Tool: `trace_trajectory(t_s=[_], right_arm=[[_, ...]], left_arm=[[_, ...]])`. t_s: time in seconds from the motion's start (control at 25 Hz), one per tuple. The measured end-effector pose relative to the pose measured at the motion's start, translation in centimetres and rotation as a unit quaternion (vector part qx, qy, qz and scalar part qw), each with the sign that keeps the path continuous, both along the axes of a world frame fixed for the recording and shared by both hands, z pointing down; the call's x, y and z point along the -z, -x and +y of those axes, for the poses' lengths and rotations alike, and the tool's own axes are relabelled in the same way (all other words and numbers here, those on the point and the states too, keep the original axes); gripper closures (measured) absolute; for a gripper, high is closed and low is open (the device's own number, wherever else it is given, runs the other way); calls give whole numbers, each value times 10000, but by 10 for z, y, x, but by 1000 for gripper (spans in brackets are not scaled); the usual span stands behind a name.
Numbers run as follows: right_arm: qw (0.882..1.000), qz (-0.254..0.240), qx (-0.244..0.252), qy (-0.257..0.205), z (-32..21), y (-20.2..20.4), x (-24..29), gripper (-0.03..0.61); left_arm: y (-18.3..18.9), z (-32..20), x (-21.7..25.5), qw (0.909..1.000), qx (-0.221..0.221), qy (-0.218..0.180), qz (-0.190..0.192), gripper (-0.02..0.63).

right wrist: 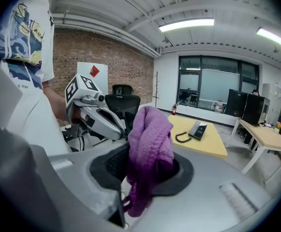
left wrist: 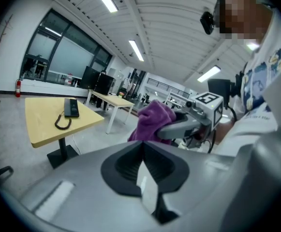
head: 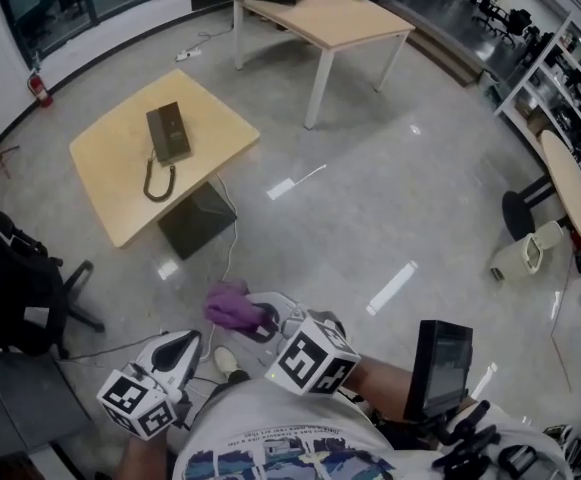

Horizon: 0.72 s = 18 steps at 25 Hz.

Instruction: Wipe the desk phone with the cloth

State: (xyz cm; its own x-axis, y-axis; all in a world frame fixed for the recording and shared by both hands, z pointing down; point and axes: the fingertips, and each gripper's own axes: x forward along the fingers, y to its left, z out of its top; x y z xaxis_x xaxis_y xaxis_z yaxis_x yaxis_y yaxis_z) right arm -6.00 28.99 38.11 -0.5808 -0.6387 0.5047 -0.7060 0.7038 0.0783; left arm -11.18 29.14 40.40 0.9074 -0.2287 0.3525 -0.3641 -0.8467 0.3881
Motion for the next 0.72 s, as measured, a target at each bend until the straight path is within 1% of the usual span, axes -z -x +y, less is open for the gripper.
trace_trajectory(t_s=[0.12,0.28,0.48,0.72], right_arm=[[10000,19,10,-24,1,-2,-2,471],[10000,26,32,-57,-2,-2,0,471],[10000,25,22,-72,-4,-11,0,471],[10000,44,20,-61,-8,-14,-1,472]], left_arm=[[-3,1,0,10000,-10,-59,-26,609],[-4,0,2,10000,38,-33,17,609],[-14,-1,0,10000,-11,-7,-50,609],[-16,-7,-2,10000,-30,0,-86,609]])
